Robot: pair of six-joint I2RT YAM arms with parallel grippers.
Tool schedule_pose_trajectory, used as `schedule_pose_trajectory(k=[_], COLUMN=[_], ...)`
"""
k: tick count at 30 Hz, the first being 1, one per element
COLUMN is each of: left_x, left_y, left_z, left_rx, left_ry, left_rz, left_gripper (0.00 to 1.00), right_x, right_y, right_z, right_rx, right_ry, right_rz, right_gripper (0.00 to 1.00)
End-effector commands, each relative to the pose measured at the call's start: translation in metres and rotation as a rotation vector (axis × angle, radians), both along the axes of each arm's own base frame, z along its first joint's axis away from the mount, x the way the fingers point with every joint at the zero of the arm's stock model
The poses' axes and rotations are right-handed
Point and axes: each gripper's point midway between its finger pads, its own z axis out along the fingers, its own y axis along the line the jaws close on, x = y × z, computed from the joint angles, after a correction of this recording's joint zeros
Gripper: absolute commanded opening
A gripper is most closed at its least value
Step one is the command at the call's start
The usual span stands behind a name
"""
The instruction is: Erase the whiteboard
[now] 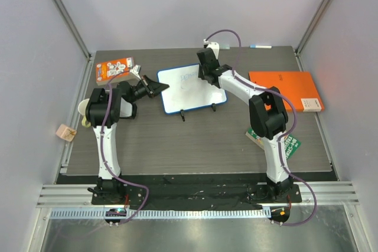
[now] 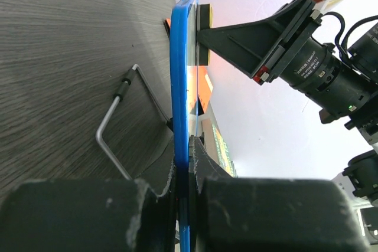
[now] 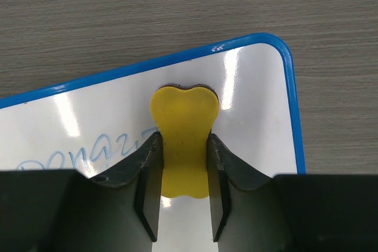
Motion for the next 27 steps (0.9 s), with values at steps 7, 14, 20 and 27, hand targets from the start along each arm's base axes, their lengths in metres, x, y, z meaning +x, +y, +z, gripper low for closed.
schedule_pose_trajectory(k=[7,14,20,27], left_x=[-0.005,-0.005,-0.005,-0.006], left_y=[0.003,0.003,0.003,0.003], left_z=[0.007,0.007,0.007,0.007], left_rx=[0.054,0.054,0.054,0.055], left_ry=[-0.227,-0.228,-0.228,-0.228], left_rz=[-0.026,-0.026,-0.026,-0.027], left_gripper=[0.00,0.00,0.00,0.00], right_x=[-0.068,-0.106,-0.093,-0.051], right_y=[0.064,0.118,0.105,0.002], right_z=[-0.098,-0.126,-0.129,-0.121], right_rx=[-0.096,-0.095,-0.128,-0.137], right_ry=[0.243,0.281,0.262,0.282], right_rz=[0.238,0.331,0.263,0.050], right_gripper=[0.01,0.01,0.01,0.01])
